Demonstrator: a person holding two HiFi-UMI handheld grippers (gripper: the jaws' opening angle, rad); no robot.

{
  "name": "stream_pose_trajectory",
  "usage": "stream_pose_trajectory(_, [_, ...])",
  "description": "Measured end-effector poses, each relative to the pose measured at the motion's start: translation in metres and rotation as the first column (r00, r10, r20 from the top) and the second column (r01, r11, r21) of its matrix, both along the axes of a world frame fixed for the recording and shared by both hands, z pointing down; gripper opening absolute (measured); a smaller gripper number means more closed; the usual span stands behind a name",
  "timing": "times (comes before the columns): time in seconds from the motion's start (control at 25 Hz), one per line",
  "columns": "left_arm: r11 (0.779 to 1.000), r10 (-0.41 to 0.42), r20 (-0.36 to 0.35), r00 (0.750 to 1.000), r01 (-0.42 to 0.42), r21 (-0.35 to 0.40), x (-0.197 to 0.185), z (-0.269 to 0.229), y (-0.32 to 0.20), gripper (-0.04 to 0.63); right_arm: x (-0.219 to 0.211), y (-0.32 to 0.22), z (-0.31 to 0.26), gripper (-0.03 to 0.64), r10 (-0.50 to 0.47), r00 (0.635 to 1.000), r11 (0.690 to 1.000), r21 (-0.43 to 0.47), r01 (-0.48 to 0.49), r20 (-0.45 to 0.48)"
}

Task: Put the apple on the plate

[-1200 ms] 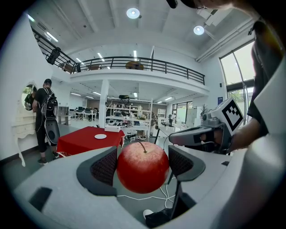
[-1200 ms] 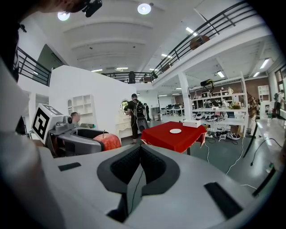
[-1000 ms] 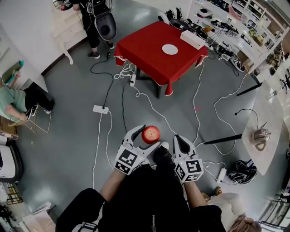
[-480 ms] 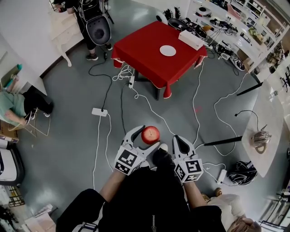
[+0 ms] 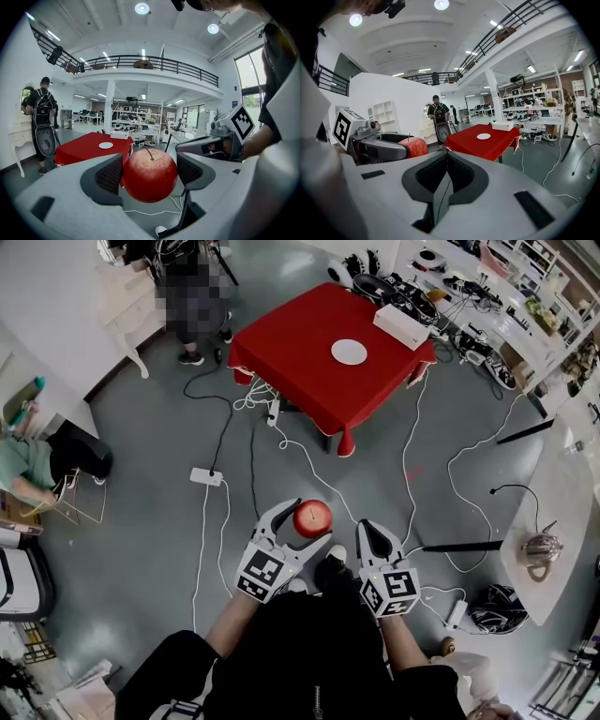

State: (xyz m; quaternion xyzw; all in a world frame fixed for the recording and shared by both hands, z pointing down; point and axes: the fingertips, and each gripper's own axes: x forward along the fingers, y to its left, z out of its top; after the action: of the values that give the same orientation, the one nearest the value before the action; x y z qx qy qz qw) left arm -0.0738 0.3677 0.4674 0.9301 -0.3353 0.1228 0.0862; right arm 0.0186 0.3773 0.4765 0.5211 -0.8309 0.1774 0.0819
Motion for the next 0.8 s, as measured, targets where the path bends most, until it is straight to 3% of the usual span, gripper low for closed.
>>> stream_pose_trajectory(0.32, [1.0,-0.017,0.01,1.0,0.017,0.012,0.027,-0.012,-0.055,0.362,0.029,-0.053,-0.008,0.011,-0.024,1.0,1.0,-0.009,0.025,0.008])
stream_pose_trajectory(0.8, [0.998,-0.068,0.016,0.998,0.068,0.017,0.066,-0.016,-0.091,0.362,0.066,-0.092,-0.012,0.011,-0.076,0.997,0.997,0.008,0.076,0.023])
